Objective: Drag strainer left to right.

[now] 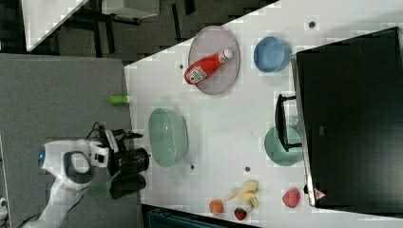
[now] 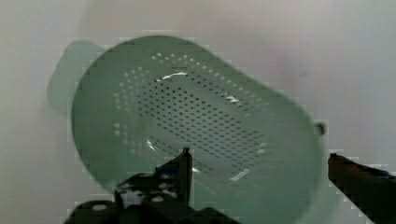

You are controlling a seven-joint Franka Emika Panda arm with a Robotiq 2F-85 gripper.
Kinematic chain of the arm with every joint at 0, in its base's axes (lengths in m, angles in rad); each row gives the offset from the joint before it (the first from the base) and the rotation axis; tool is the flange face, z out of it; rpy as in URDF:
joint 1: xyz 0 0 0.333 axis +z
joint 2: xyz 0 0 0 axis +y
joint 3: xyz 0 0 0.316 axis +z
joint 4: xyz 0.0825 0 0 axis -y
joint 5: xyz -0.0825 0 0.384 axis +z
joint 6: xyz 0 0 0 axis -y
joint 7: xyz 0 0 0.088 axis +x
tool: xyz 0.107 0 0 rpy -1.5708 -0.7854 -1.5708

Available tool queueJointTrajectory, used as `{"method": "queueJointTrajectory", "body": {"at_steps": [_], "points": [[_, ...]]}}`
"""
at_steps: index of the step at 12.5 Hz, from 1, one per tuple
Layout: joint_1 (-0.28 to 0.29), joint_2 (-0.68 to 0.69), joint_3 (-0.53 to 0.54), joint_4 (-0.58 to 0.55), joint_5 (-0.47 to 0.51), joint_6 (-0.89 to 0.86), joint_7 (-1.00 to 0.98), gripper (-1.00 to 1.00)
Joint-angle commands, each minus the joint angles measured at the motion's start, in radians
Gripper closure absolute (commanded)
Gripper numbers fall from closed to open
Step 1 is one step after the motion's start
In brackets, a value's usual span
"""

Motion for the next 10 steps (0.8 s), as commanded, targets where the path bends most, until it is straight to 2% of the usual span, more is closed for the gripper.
{"method": "queueJointTrajectory", "body": {"at_steps": [1,4,10], "points": [[-0.016,0.114,-0.013,0.001,-0.034,0.074,0.286,-1.00],[-0.003,0.217,-0.029,0.002,-0.112,0.171,0.359,-1.00],[0.032,0.295,-0.117,-0.002,-0.120,0.227,0.370,-1.00]]}}
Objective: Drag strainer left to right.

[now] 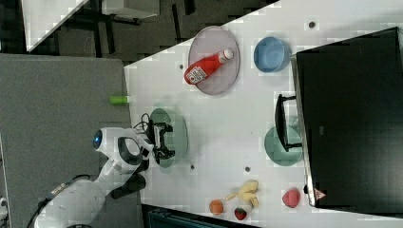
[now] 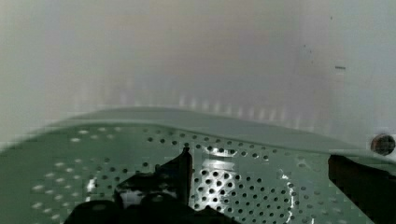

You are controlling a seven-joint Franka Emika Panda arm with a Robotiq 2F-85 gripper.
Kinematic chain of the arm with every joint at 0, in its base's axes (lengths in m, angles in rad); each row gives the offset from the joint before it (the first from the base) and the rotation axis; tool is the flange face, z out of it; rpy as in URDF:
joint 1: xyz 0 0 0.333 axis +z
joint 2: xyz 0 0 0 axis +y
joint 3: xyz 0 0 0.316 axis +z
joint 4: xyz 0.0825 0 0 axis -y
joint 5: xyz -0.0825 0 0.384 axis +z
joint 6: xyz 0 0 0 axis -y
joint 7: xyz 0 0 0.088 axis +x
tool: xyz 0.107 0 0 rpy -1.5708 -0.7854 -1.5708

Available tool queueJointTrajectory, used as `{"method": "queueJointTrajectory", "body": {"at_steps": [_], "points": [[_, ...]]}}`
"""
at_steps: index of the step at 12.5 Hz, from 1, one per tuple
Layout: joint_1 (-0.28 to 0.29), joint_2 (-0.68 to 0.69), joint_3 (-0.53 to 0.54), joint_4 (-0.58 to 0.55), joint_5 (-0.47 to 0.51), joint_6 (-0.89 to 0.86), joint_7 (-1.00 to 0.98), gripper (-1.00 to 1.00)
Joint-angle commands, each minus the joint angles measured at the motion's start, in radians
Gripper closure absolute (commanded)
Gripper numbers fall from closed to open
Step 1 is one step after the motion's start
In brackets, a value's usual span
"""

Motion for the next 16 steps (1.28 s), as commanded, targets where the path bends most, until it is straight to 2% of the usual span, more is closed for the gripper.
{"method": "queueJointTrajectory", "body": {"at_steps": [1,11,16], "points": [[0.017,-0.036,-0.049,0.000,0.019,-0.011,0.058,-1.00],[-0.020,-0.139,-0.191,-0.145,0.019,0.022,0.008,-1.00],[-0.050,-0.177,-0.285,-0.207,0.020,0.044,-0.161,-1.00]]}}
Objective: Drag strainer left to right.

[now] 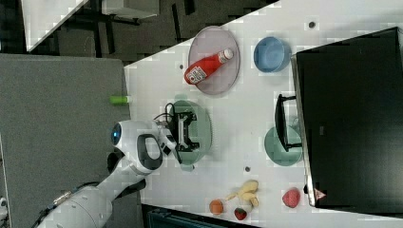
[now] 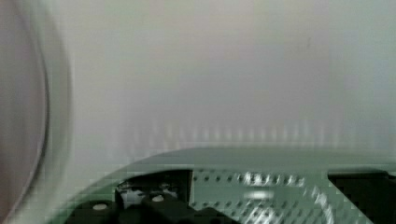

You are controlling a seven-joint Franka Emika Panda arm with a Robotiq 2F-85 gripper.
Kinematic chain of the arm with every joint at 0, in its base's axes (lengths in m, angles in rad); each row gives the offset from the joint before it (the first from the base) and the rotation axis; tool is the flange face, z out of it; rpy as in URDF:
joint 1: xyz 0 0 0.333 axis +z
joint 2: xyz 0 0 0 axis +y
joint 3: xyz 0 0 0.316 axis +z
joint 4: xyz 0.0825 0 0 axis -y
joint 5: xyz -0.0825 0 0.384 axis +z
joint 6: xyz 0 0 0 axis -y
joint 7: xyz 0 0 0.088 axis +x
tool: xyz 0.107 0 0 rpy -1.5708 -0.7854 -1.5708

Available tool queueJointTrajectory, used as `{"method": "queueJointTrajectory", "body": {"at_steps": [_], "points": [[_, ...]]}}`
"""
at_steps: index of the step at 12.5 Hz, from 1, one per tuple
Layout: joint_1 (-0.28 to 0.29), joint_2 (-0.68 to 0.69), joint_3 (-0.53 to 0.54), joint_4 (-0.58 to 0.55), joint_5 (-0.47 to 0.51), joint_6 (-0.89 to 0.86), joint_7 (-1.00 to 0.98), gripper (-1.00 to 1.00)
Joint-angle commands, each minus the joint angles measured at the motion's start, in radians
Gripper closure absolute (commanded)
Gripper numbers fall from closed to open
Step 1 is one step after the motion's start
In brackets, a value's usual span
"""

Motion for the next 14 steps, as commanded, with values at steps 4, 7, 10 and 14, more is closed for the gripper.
{"method": "queueJointTrajectory", "body": {"at_steps": [4,7,10,14], "points": [[-0.031,-0.038,-0.112,-0.073,-0.015,0.007,-0.170,-1.00],[-0.037,-0.041,-0.164,-0.093,-0.015,0.036,-0.257,-1.00],[-0.039,-0.041,-0.229,-0.099,-0.015,0.036,-0.286,-1.00],[-0.041,-0.041,-0.302,-0.101,-0.015,0.037,-0.378,-1.00]]}}
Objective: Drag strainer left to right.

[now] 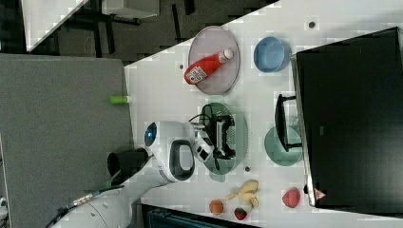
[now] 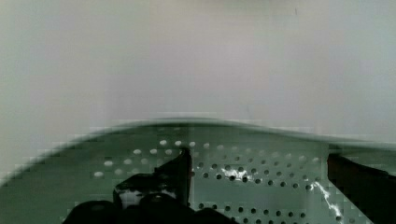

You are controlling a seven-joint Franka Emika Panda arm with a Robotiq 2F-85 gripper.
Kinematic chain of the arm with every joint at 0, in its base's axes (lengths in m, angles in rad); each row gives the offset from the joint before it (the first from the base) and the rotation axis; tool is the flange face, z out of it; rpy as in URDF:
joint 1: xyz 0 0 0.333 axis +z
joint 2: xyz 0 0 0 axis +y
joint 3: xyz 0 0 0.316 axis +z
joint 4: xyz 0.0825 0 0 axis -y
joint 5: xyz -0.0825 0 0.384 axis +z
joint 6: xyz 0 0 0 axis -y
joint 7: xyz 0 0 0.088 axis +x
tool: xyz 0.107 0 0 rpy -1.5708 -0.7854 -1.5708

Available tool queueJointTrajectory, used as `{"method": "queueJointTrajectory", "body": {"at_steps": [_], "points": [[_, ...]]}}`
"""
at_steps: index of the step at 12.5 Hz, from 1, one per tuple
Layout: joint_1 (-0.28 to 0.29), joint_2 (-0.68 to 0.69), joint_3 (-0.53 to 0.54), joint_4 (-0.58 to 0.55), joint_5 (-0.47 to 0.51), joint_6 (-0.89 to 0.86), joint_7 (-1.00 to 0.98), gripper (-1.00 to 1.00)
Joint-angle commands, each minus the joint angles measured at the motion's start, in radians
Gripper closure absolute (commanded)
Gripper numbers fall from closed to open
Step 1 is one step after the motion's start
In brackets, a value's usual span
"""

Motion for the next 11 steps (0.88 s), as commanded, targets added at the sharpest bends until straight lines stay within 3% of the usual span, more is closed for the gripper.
{"method": "queueJointTrajectory", "body": {"at_steps": [1,9,11], "points": [[-0.014,-0.027,-0.074,0.017,0.001,-0.002,-0.110,-1.00],[-0.016,-0.037,-0.156,0.020,0.001,0.014,-0.198,-1.00],[-0.016,-0.086,-0.139,0.020,0.002,0.005,-0.336,-1.00]]}}
